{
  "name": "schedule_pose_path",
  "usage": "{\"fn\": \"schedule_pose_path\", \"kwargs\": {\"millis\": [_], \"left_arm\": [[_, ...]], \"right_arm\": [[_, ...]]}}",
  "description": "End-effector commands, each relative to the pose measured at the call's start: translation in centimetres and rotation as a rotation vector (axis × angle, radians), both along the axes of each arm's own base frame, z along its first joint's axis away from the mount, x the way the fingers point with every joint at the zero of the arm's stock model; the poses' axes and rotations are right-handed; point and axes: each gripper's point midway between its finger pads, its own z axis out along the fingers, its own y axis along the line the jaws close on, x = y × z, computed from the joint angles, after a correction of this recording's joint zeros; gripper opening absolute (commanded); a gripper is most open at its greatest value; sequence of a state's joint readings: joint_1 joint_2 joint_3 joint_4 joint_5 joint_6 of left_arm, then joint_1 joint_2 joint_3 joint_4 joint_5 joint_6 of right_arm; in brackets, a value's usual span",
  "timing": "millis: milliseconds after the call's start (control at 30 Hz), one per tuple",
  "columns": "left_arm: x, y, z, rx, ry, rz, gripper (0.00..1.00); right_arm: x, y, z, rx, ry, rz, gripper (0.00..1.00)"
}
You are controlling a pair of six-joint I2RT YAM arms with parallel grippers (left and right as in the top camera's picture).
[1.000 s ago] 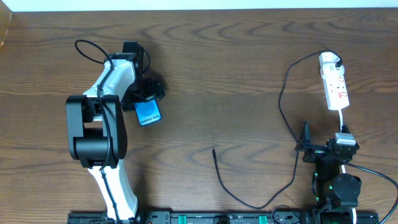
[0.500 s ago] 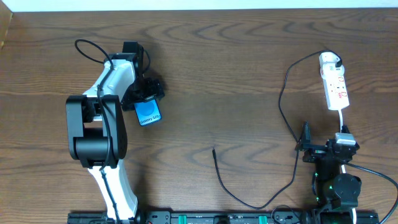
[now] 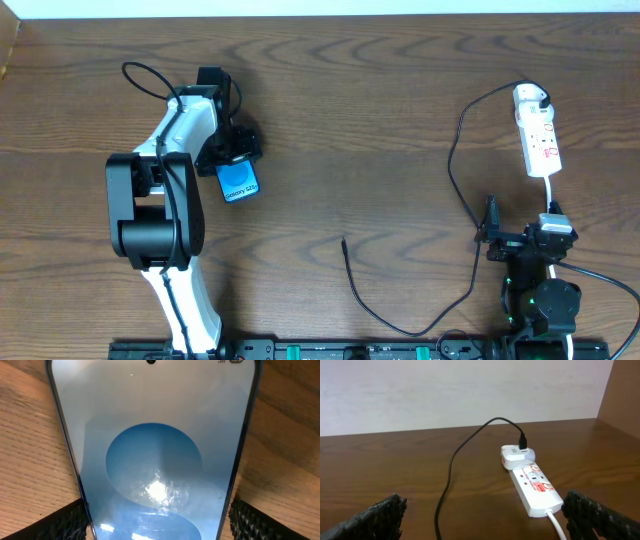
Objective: Plug charger to phone and switch on socket
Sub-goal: 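Lower the left gripper and close it on the phone's sides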
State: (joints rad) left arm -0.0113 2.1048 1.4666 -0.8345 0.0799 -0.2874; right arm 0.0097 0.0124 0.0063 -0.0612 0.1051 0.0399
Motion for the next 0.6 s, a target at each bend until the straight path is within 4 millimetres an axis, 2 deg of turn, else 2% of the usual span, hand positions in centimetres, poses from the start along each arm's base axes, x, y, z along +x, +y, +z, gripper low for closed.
{"fn": "schedule_pose_path", "kwargs": {"millis": [0, 567], "left_arm": [[-0.92, -0.06, -1.12, -0.013, 0.035, -0.013, 0.88], [-1.54, -0.06, -1.9, -0.013, 0.045, -0.012, 0.88]], "right_arm": [[-0.02, 0.09, 0.01, -0.011, 0.0, 0.004, 0.99], [-0.02, 0.09, 0.01, -0.011, 0.0, 0.004, 0.99]]}}
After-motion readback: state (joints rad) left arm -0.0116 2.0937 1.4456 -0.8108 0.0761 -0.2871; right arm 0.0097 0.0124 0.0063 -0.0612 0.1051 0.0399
